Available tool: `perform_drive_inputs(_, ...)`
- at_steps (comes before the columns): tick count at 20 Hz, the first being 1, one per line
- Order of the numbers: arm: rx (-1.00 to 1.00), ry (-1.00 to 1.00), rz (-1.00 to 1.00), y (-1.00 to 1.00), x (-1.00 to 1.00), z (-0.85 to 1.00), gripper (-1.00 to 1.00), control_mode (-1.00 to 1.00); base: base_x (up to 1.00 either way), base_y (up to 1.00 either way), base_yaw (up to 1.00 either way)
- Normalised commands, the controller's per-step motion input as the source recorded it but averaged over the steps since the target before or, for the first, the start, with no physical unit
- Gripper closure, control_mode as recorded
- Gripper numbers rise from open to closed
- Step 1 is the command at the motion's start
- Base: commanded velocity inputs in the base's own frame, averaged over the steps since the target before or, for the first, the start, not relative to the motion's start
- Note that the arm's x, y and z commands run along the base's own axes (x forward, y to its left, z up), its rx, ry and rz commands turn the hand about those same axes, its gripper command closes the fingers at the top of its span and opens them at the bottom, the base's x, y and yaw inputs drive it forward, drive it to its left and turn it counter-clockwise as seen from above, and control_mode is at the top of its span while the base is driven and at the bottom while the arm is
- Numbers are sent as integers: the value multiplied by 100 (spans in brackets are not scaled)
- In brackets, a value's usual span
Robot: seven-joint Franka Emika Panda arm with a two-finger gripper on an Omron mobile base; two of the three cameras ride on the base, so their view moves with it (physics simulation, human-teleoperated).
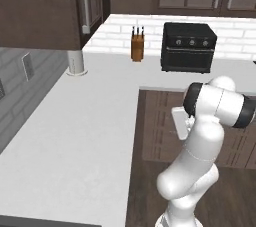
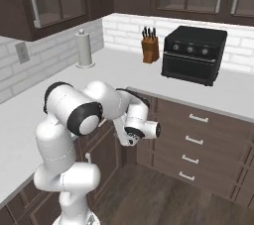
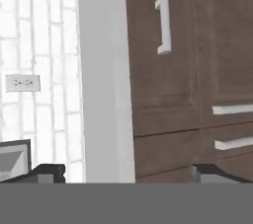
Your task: Take a straw from the drawer in front and place it inside the glass cup on the dining counter.
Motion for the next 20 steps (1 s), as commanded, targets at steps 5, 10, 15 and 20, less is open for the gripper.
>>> perform_drive_inputs(5,0,-6,0,38,52,-31,-100,-100,0,0,0)
perform_drive_inputs(10,0,-1,4,25,58,-36,-100,-100,0,0,0)
perform_drive_inputs(15,0,0,3,34,48,-41,-100,-100,0,0,0)
perform_drive_inputs(20,0,0,1,27,52,-31,-100,-100,0,0,0)
